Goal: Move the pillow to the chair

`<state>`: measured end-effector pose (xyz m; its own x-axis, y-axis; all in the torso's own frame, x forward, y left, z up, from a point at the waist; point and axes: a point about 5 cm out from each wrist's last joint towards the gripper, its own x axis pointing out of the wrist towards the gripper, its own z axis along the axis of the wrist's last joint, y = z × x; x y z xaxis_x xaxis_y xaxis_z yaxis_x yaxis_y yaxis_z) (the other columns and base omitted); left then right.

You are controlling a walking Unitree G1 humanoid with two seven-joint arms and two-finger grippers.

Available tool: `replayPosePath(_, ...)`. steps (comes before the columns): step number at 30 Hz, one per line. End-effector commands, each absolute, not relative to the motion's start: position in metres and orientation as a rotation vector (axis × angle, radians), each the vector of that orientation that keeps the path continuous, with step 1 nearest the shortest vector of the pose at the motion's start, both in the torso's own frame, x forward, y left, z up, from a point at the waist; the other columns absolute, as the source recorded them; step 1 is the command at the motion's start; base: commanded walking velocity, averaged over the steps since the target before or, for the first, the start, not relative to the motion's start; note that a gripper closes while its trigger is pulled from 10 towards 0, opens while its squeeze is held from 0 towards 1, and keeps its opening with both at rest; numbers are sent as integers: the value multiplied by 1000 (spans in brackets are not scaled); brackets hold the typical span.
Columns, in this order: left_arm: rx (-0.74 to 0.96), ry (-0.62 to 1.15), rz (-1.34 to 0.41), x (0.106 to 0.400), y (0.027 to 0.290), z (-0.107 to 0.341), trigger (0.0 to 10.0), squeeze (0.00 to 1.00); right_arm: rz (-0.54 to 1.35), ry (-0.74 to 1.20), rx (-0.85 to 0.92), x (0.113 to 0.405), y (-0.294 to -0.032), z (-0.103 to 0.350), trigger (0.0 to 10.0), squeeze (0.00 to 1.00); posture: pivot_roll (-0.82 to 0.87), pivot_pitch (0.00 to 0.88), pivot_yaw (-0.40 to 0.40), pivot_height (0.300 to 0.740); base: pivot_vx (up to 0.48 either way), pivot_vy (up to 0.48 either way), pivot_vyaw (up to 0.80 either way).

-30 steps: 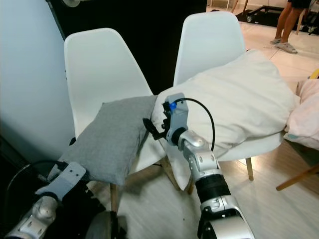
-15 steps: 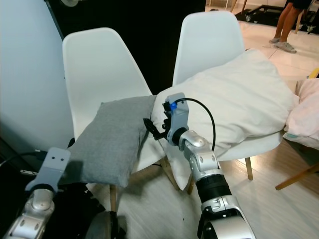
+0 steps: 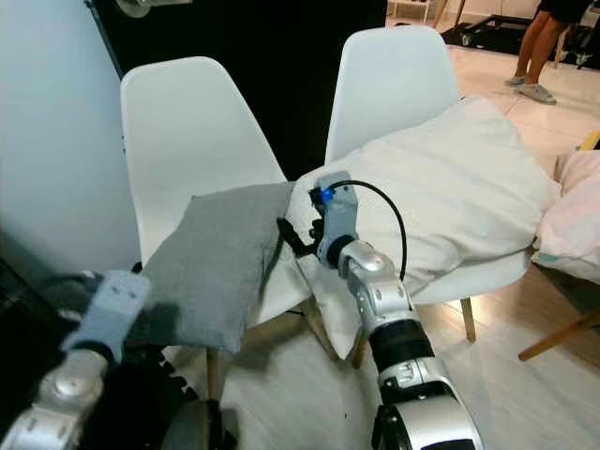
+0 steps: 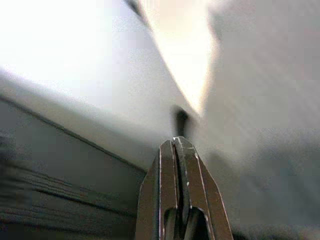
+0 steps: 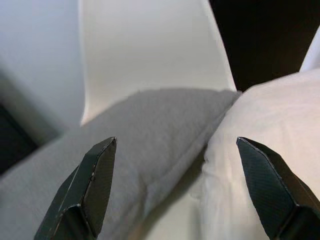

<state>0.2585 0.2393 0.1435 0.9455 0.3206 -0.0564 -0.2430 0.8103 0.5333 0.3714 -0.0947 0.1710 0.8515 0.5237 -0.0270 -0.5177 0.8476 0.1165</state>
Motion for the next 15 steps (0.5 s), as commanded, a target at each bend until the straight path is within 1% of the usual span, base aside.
replayPosePath(1, 541, 90, 373, 257, 248, 162, 10000, 0, 558, 56, 178, 373, -94, 170, 10000, 0, 178, 0, 17, 455, 0, 0, 0)
replayPosePath(3, 517, 7, 385, 259, 245, 178, 10000, 0, 556, 63, 216, 373, -96, 166, 10000, 0, 180, 0, 15, 465, 0, 0, 0)
replayPosePath(4, 485, -31, 364, 262, 239, 181, 10000, 0, 547, 68, 221, 373, -98, 162, 10000, 0, 184, 0, 11, 470, 0, 0, 0)
replayPosePath(5, 457, -38, 335, 266, 233, 179, 10000, 0, 538, 74, 214, 373, -99, 158, 10000, 0, 182, 0, 11, 475, 0, 0, 0)
replayPosePath(6, 457, -38, 335, 266, 233, 179, 10000, 0, 538, 74, 214, 373, -99, 158, 10000, 0, 182, 0, 11, 475, 0, 0, 0)
replayPosePath(7, 416, -41, 300, 270, 225, 175, 10000, 0, 527, 81, 206, 373, -101, 154, 10000, 0, 182, 0, 11, 480, 0, 0, 0)
replayPosePath(8, 416, -41, 300, 270, 225, 175, 10000, 0, 527, 81, 206, 373, -101, 154, 10000, 0, 182, 0, 11, 480, 0, 0, 0)
replayPosePath(10, 405, -21, 149, 283, 198, 153, 10000, 0, 502, 100, 222, 370, -105, 140, 10000, 0, 183, 0, 3, 490, 0, 0, 0)
replayPosePath(11, 405, -21, 149, 283, 198, 153, 10000, 0, 502, 100, 222, 370, -105, 140, 10000, 0, 183, 0, 3, 490, 0, 0, 0)
replayPosePath(12, 382, 5, 76, 290, 184, 139, 10000, 0, 482, 109, 238, 369, -108, 133, 10000, 0, 164, 0, 5, 495, 0, 0, 0)
replayPosePath(13, 330, 48, -12, 296, 168, 122, 10000, 0, 465, 108, 256, 367, -112, 126, 10000, 0, 151, 0, 19, 505, -420, 0, 0)
replayPosePath(15, 306, 64, -37, 297, 165, 117, 10000, 0, 464, 103, 259, 366, -113, 126, 10000, 0, 151, 0, 19, 510, -420, 0, 0)
